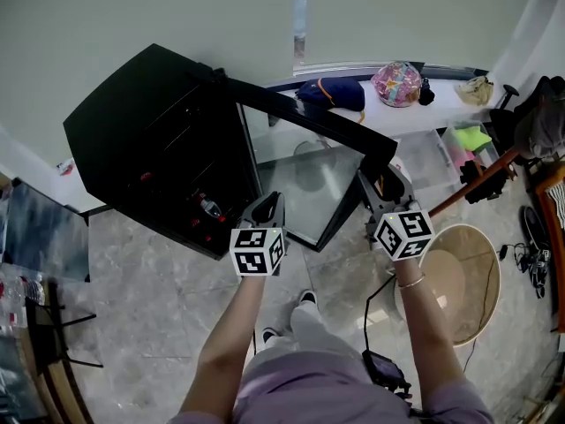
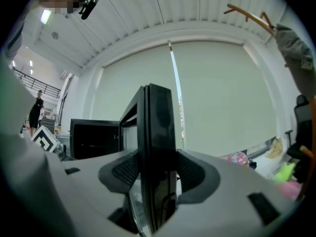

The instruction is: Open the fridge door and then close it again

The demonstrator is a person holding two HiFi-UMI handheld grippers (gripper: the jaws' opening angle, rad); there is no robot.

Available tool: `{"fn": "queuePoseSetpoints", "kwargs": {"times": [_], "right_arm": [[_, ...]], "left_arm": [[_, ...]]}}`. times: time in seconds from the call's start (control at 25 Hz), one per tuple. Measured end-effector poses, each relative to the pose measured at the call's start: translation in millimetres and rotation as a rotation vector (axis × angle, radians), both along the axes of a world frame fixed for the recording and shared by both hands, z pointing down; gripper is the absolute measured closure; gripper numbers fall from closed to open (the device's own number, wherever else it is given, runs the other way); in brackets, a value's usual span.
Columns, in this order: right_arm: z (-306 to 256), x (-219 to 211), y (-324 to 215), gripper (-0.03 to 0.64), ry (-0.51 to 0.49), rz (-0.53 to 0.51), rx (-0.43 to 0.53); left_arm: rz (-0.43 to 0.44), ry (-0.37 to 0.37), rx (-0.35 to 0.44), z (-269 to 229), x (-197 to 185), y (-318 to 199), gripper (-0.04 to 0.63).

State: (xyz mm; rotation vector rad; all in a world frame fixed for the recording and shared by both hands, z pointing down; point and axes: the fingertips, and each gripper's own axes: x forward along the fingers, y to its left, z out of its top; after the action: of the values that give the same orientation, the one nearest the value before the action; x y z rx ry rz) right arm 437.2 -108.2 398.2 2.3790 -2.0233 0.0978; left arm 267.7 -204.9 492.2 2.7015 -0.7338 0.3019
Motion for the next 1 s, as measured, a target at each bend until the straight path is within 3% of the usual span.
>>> {"fn": "queuePoseSetpoints", "kwargs": {"times": [0.32,1.0], "right_arm": [[-0.3,-60.0,25.3,0.401,0.003,0.051,-0.014],[2.0,-192.9,43.2,0.402,0.046,-0.015,-0.026]], "left_arm": [[-0.022,-0.002,0.007,-2.0,-72.3,20.2,0.572],[-0.128,0.021,0.026,-16.3,-195.0,45.1,0.572]]}}
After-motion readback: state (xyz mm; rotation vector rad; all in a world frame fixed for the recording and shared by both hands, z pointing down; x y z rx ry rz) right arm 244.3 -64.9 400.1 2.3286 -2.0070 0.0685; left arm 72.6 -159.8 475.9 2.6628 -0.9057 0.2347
